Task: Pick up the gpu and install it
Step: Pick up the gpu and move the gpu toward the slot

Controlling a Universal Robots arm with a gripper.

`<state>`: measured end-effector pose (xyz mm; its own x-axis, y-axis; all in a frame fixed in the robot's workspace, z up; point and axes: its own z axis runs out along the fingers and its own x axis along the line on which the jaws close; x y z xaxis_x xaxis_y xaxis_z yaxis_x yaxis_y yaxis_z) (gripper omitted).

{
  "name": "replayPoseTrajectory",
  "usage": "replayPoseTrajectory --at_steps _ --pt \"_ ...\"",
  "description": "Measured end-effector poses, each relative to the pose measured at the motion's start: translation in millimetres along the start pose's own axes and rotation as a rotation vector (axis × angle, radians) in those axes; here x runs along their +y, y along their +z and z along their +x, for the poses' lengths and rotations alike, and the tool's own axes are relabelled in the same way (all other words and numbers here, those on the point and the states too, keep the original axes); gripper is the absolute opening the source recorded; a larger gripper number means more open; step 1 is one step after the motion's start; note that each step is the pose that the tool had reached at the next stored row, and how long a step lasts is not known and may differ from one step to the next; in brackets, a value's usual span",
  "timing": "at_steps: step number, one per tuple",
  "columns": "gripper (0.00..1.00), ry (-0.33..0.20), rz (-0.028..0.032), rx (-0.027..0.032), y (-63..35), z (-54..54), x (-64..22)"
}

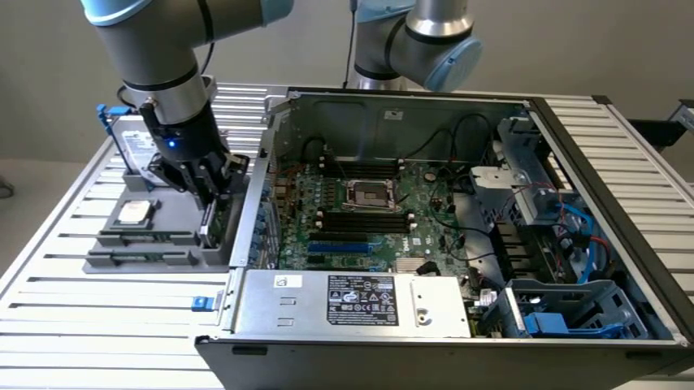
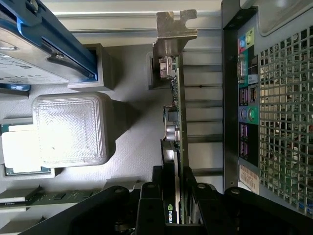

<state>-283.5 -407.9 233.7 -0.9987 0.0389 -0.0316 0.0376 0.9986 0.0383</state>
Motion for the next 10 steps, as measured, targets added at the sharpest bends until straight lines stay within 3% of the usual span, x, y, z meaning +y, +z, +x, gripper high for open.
replayPoseTrajectory --at_steps 10 --pt "0.27 0.0 0.0 0.0 0.0 -0.4 0.0"
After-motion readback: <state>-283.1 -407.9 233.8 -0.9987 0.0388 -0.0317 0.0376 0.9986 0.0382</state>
